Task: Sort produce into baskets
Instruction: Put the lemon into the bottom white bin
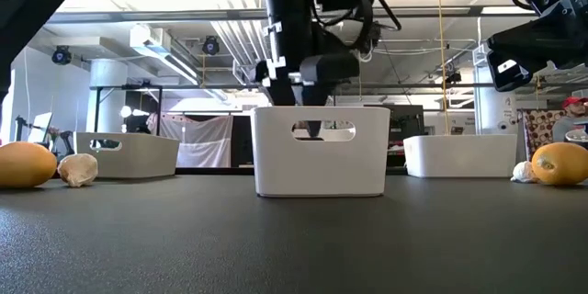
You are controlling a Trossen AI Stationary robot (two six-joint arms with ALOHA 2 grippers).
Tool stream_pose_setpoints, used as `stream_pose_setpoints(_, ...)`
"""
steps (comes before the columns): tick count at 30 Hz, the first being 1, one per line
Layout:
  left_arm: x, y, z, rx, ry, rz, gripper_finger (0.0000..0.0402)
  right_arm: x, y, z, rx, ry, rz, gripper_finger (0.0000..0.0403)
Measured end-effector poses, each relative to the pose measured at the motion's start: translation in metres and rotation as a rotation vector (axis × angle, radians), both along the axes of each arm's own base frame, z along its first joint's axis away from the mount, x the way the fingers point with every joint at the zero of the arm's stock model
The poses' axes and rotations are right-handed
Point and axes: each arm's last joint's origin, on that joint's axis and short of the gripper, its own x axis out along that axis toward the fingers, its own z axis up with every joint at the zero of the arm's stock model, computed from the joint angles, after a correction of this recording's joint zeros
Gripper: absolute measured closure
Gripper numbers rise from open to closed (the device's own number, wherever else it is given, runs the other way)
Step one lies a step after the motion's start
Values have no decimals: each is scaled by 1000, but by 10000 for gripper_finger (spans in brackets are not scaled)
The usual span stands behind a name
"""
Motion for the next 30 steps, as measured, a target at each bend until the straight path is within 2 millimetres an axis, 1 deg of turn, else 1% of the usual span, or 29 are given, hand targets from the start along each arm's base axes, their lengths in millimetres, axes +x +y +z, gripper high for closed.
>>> stream_pose_setpoints(3,-5,-7,15,0,52,-12,149,0,0,0,0,0,0,390)
stream_pose_setpoints(8,-21,-30,40,30,181,-40,149,0,0,0,0,0,0,390)
stream_pose_setpoints(10,-29,-41,45,53,249,-62,149,0,0,0,0,0,0,390)
stream_pose_setpoints(12,-32,-54,44,38,234,-107,149,0,0,0,0,0,0,390)
stream_pose_setpoints(15,-41,-72,36,37,291,-154,149,0,0,0,0,1,0,390)
stream_pose_setpoints(18,-54,-84,18,49,381,-195,149,0,0,0,0,1,0,390)
stream_pose_setpoints(20,-63,-88,9,86,418,-193,149,0,0,0,-1,1,0,390)
stream_pose_setpoints(25,-93,-84,-13,140,513,-116,140,0,0,0,0,1,0,390)
stream_pose_setpoints(30,-129,-75,-14,154,549,-25,123,0,0,0,-1,2,0,390)
